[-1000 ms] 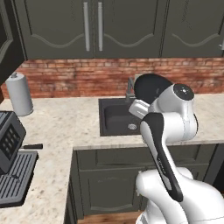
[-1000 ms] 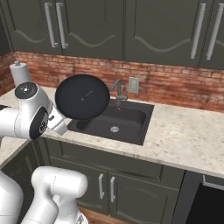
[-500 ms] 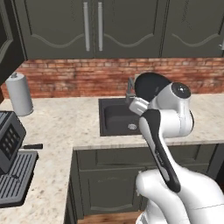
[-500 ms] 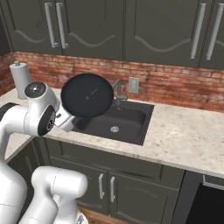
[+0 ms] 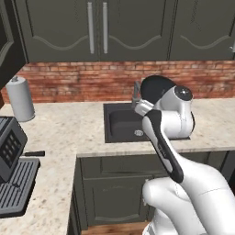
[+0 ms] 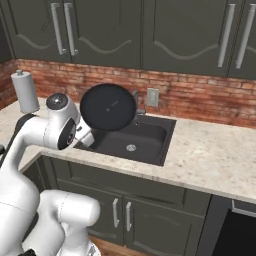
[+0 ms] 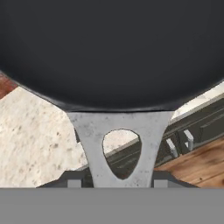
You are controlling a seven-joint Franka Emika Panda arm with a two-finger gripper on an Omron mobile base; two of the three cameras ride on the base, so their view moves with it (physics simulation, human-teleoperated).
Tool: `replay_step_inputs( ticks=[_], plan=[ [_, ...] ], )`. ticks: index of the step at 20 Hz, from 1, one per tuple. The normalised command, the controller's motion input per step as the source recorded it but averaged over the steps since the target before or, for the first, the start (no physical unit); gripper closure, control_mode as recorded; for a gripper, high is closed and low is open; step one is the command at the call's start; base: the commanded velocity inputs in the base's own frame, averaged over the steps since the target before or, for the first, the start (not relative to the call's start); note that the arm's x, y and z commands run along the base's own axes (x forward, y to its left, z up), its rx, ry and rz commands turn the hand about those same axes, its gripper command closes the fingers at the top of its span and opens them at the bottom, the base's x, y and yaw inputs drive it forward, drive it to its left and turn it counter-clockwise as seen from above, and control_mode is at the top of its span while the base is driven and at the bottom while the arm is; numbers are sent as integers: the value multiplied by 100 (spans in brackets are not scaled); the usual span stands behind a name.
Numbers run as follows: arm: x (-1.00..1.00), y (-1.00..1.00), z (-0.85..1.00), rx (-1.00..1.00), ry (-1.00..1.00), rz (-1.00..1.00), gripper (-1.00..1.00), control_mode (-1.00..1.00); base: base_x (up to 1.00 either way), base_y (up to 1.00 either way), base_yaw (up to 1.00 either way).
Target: Move the pot and pan from the stove into the sink.
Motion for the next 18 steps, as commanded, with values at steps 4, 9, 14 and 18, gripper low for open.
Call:
replay_step_inputs(
  ticks=[4, 9, 14, 18],
  plan=[
    [58, -11, -16, 0, 0, -2, 100, -100, 0, 0, 0],
    [58, -13, -18, 0, 0, -4, 100, -100, 0, 0, 0],
    [26, -12, -25, 0, 0, -8, 100, -100, 0, 0, 0],
    [-7, -11, -32, 0, 0, -9, 100, -100, 0, 0, 0]
  ],
)
